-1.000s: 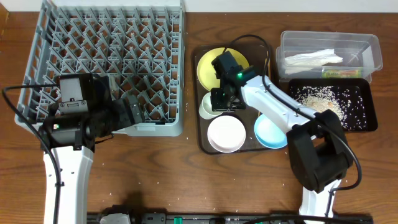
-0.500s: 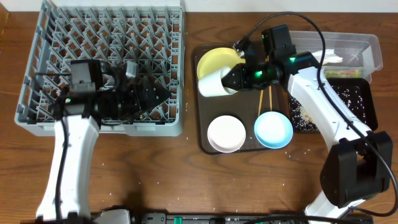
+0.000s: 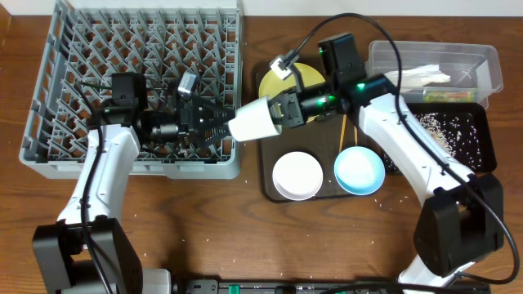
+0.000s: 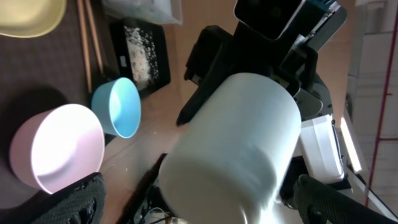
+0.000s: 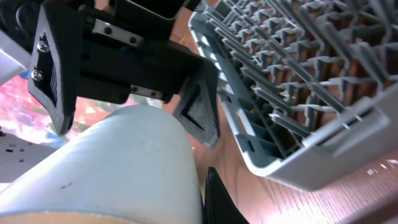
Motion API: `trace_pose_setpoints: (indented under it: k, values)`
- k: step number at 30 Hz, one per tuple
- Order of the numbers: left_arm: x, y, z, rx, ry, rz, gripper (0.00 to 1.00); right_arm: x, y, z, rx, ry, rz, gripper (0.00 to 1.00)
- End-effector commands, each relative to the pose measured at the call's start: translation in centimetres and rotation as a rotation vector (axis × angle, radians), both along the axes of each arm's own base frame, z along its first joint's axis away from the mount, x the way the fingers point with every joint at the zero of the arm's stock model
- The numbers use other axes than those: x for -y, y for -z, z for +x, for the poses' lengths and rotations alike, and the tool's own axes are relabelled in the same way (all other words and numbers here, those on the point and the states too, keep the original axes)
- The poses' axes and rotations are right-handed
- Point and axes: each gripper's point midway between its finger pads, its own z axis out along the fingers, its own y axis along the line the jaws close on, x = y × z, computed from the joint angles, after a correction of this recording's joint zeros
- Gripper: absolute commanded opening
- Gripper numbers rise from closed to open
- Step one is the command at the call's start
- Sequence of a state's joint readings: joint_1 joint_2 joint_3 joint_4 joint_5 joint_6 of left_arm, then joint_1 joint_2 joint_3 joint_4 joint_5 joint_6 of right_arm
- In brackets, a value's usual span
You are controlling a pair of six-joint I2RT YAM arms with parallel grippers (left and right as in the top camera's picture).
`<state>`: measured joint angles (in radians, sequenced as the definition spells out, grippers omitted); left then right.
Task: Sort waste into correct bins and load items into the dishwasher
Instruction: 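Lift the white cup and hand it toward the left gripper over the rack, then take the white cup with the left gripper and place it in the rack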
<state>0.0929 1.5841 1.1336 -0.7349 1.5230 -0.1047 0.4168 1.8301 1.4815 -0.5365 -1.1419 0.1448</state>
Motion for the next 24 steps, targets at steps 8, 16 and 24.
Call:
trace_pose_setpoints:
  k: [8,16,24]
  values:
    - [0.3,-0.6,-0.7,0.008,0.023,-0.047,0.92,-2.2,0.4,-0.2,-0.046,-0.033,0.039,0.01]
    - [0.3,-0.6,-0.7,0.0,0.023,-0.048,0.88,-4.0,1.8,1.0,-0.106,-0.03,0.071,0.01]
    - [0.3,-0.6,-0.8,-0.001,0.023,-0.048,0.82,-5.0,2.0,0.2,-0.107,-0.051,0.069,0.01]
